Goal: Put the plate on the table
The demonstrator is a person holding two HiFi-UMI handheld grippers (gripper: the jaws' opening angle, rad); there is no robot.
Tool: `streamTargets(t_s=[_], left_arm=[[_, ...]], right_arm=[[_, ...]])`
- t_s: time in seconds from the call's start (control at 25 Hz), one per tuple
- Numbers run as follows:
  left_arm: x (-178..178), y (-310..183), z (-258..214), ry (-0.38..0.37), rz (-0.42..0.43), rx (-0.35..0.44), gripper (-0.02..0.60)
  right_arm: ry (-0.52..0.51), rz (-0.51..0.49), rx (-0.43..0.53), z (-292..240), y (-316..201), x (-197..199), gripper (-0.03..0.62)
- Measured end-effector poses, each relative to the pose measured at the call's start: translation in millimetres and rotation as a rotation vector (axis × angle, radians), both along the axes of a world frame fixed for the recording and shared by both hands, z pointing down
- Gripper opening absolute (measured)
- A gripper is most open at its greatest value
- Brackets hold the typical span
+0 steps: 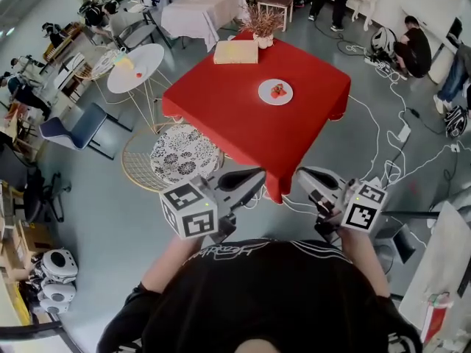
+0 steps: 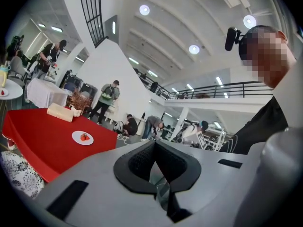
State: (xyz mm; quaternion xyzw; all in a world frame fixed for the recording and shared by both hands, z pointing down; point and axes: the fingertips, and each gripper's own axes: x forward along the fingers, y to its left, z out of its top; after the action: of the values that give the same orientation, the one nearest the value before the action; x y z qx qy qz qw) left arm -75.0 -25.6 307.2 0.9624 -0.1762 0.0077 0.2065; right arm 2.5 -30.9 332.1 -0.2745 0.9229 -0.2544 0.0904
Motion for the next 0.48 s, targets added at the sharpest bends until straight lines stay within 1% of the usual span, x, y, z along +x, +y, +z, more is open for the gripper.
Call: streamTargets(t_s=[0.16, 0.32, 0.48], left_arm=[[16.0, 12.0, -1.7, 0.009, -0.002, 0.002, 0.008], [39.7, 31.5, -4.9, 0.011, 0.020, 0.016, 0.008], [49.4, 43.3, -6.0, 0.005, 0.020, 0.012, 0.008]], right_arm=[[-0.002, 0.002, 0.001, 1.6, 18.9, 13.8, 0.008], [0.013, -0.010, 0.011, 1.5, 39.7, 24.4, 0.008], [0.017, -0.018, 0.005, -1.7, 48.1, 33.1, 0.008]])
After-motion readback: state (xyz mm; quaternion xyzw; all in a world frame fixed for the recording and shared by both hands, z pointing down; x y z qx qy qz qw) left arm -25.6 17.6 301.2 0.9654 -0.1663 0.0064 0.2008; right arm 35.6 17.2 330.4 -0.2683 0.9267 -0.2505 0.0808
